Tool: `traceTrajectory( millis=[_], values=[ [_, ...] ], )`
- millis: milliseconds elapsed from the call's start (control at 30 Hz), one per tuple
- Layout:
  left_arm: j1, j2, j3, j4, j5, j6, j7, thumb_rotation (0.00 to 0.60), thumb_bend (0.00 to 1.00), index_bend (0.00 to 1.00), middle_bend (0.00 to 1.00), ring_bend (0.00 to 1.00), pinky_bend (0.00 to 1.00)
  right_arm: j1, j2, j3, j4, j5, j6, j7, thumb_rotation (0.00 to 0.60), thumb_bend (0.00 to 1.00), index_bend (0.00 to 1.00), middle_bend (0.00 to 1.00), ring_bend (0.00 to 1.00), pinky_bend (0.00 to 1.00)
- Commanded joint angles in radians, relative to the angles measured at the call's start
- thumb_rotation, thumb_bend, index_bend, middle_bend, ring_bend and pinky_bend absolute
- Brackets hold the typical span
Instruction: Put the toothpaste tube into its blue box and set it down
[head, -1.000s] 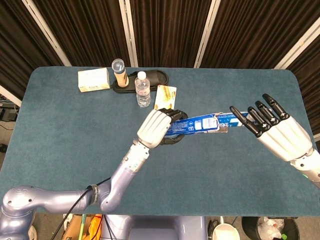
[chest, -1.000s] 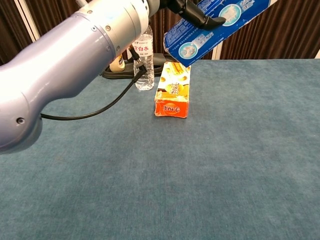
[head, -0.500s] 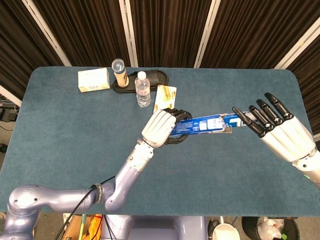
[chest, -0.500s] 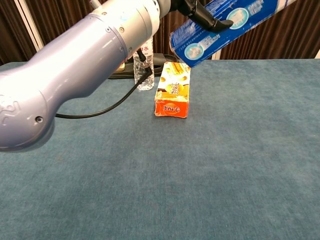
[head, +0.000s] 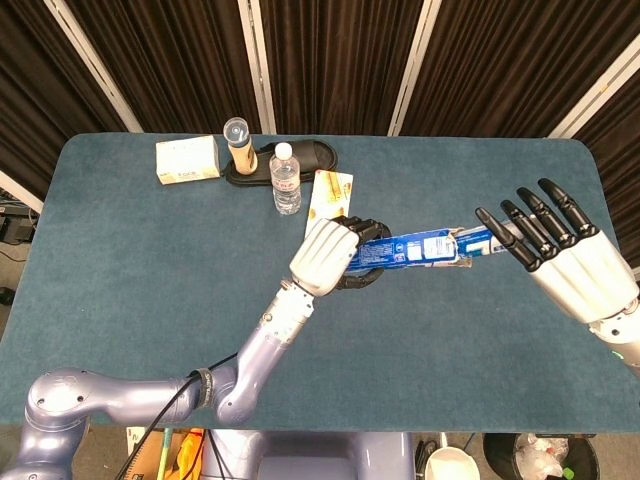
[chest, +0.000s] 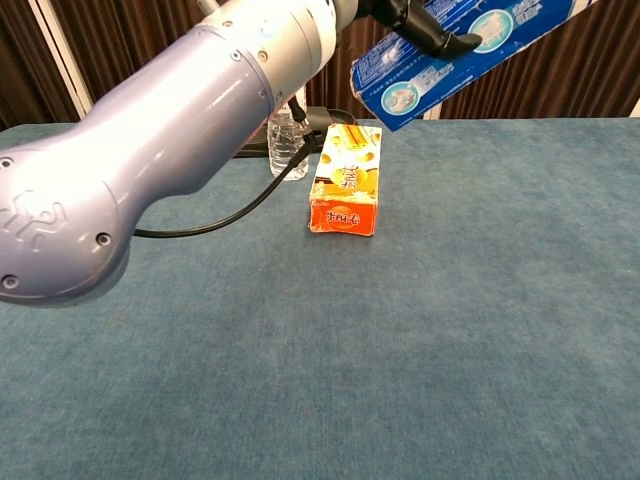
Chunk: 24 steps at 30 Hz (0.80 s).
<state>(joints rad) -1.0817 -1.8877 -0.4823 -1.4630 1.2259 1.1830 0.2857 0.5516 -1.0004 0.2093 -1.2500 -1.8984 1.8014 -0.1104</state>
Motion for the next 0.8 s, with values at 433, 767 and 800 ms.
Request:
traceTrajectory(
  millis=[433, 767, 800],
  values=[
    [-0.023, -0.057, -0.003, 0.096, 0.087, 0.069, -0.117, 0.600, 0.38, 0.39, 0.53, 0.49, 0.55, -0.015, -0.003, 0.000, -0.003, 0.002, 0.016, 0.016, 0.600, 0.39, 0.00, 0.40, 0.30, 0.29],
    [-0.043, -0.088, -0.021, 0.141, 0.094, 0.082, -0.158, 0.600, 0.38, 0.38, 0.53, 0.49, 0.54, -0.024, -0.008, -0.003, 0.006, 0.001, 0.030, 0.035, 0.600, 0.39, 0.00, 0.40, 0.30, 0.29],
    [-0.045, -0.090, -0.022, 0.145, 0.095, 0.084, -0.161, 0.600, 0.38, 0.38, 0.53, 0.49, 0.54, -0.025, -0.008, -0.002, 0.005, 0.002, 0.031, 0.038, 0.600, 0.39, 0.00, 0.40, 0.30, 0.29]
  ],
)
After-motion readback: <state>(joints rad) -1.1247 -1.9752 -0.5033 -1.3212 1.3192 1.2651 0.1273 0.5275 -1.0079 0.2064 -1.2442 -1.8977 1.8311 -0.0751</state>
